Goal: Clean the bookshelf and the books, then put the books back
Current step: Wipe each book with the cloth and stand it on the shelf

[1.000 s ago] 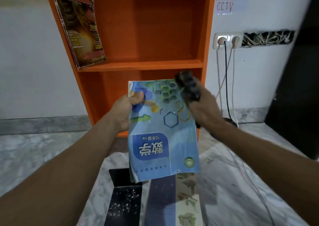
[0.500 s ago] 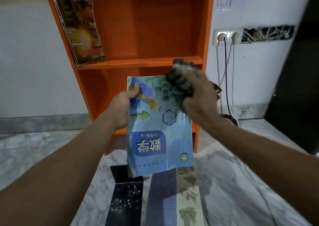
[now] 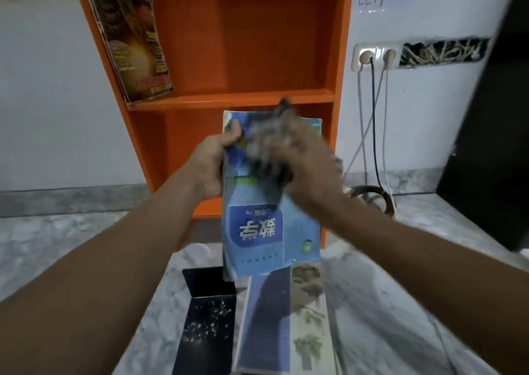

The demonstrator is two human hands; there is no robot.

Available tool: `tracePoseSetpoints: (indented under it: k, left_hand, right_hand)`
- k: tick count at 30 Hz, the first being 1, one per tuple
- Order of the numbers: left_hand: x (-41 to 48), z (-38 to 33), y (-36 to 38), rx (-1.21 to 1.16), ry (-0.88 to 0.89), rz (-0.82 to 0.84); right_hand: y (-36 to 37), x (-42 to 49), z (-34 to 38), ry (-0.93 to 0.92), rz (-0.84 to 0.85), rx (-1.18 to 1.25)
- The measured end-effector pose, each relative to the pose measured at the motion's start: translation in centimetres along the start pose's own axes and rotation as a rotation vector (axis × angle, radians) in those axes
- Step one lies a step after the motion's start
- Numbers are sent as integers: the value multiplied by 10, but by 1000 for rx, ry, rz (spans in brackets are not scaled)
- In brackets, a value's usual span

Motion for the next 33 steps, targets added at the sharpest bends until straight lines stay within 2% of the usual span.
tracePoseSetpoints:
  k: [1, 3, 4, 5, 6, 7, 9, 10, 11, 12, 13, 14, 16, 18, 19, 20, 22, 24, 26, 27, 28, 31, 33]
  left_hand:
    - [-1, -2, 3, 5, 12, 0]
    - [-1, -7, -3, 52, 44, -27]
    - [0, -7, -8, 70, 39, -22]
    - [-1, -7, -12, 71, 35, -19]
    - [-2, -7, -14, 77, 38, -15]
    - [-3, -8, -17, 72, 39, -22]
    - [-5, -6, -19, 53, 14, -17]
    - [-5, -4, -20, 42, -9, -7]
    - [-7, -2, -15, 32, -28, 21]
    - [-7, -2, -11, 28, -29, 42]
    - [-8, -4, -7, 25, -21, 53]
    - [-6, -6, -5, 21, 2, 56]
    - [-3, -13, -6, 27, 88, 40]
    - [-2, -18, -14, 47, 124, 5]
    - [-2, -21, -17, 60, 126, -13]
    - [0, -23, -23, 76, 131, -39]
    - [0, -25, -31, 99, 132, -83]
    - [-4, -23, -31, 11, 106, -27]
    - [-6, -13, -21, -30, 47, 35]
    - [-6, -10, -15, -20, 28, 59]
    - [-8, -9, -9, -27, 29, 73]
    - [-4, -20, -12, -1, 133, 21]
    - [-1, -26, -22, 18, 140, 1]
  right_hand:
    - [16, -27, 22, -126, 94, -6]
    - [39, -101, 62, -540, 292, 15]
    - [36, -124, 73, -674, 397, 55]
    - [31, -128, 72, -715, 452, 82]
    - [19, -113, 63, -635, 446, 171]
    - [10, -89, 47, -542, 340, 189]
    - [-21, -20, 16, -288, 13, 68]
    - [-31, 8, -2, -83, -105, 84]
    - [-32, 25, -12, 36, -175, 64]
    - [-25, 32, -12, 90, -174, 38]
    - [-6, 24, -2, 56, -105, 32]
    - [19, 2, 16, -59, 13, 29]
    - [59, -75, 53, -395, 262, 98]
    - [63, -142, 75, -702, 481, 208]
    - [52, -151, 78, -760, 535, 251]
    - [36, -142, 79, -741, 506, 305]
    - [-1, -95, 69, -581, 249, 395]
    - [-30, -32, 47, -391, -39, 292]
    - [-34, 19, 22, -135, -191, 168]
    - [-24, 29, 19, -75, -195, 124]
    - [-7, 24, 23, -96, -157, 88]
    - [48, -62, 58, -450, 120, 103]
    - [56, -126, 77, -666, 391, 159]
Point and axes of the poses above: each hand's wrist, its own x-axis towards the middle knuckle, its own y-axis out of the palm, z = x × y, the point moved 7 cm from there along x, towards the middle knuckle, and after that the axes turned 1 degree about -z, right-handed, at the moved point
